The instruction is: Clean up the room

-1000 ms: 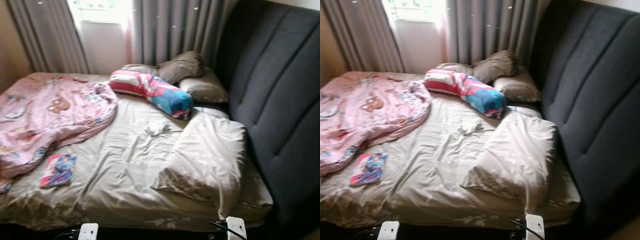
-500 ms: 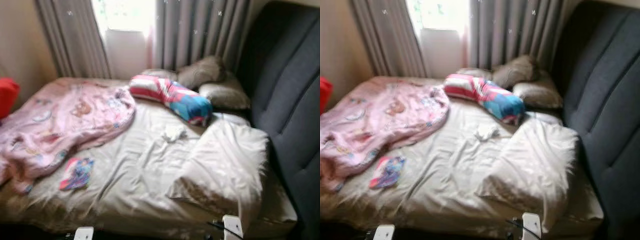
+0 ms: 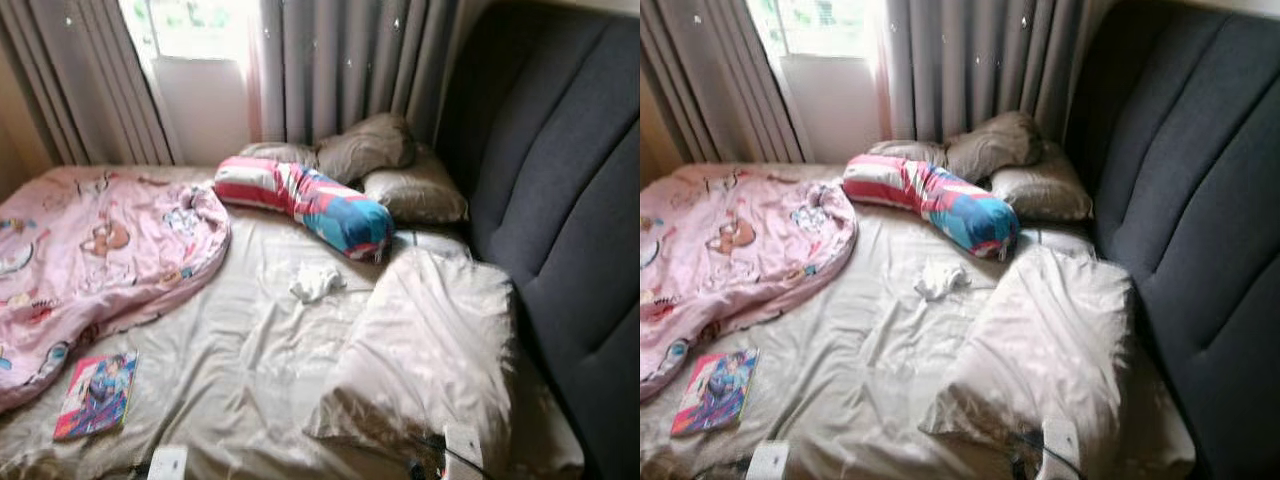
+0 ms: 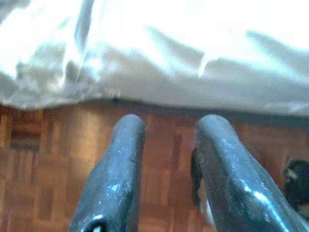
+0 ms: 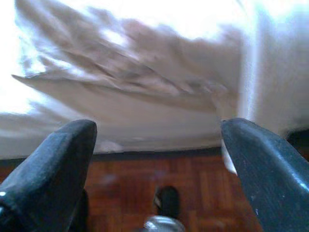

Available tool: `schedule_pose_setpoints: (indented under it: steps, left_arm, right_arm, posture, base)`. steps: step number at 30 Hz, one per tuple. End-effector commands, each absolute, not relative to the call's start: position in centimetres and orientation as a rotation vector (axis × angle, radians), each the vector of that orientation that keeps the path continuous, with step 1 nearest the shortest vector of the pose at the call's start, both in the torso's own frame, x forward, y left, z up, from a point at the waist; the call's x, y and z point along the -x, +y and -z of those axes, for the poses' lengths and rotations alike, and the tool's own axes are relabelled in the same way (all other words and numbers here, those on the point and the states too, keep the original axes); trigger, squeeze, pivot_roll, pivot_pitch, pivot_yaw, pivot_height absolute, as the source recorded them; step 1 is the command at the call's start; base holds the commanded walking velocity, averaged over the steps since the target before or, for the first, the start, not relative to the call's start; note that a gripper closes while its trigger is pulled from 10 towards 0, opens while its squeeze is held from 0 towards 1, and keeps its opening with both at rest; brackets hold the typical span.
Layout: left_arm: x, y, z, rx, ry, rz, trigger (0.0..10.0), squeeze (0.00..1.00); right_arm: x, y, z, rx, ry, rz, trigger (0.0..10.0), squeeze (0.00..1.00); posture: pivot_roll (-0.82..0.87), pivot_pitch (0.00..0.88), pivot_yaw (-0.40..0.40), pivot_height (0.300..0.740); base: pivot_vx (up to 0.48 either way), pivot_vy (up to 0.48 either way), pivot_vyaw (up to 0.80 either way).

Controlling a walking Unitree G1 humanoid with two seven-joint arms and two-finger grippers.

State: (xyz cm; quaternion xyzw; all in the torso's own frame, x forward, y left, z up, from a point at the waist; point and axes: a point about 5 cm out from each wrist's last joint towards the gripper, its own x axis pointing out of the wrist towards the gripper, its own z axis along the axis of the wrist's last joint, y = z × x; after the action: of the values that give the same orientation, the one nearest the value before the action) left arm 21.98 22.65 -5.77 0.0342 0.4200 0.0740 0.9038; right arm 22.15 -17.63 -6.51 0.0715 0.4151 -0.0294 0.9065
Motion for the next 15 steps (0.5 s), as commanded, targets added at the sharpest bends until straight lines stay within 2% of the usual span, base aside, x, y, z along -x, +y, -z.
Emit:
schedule_pose_setpoints:
  steps: [1,15]
  left_arm:
    - [-21.25,22.8,6.18,-0.074,0.891,-0.157,10.0,0.0]
    - [-21.31,22.76,6.15,-0.082,0.888,-0.148,10.0,0.0]
  right_arm:
    - [-22.36,-17.76,6.37,-0.162,0.851,0.077,10.0,0.0]
    - [-22.31,-17.79,6.41,-0.178,0.853,0.088,10.0,0.0]
  posture:
    - [0.0,0.0,-0.028,0.74]
    - [0.0,0.0,-0.032,0.74]
  base:
    - [0.0,0.0,0.0]
    - [0.0,0.0,0.0]
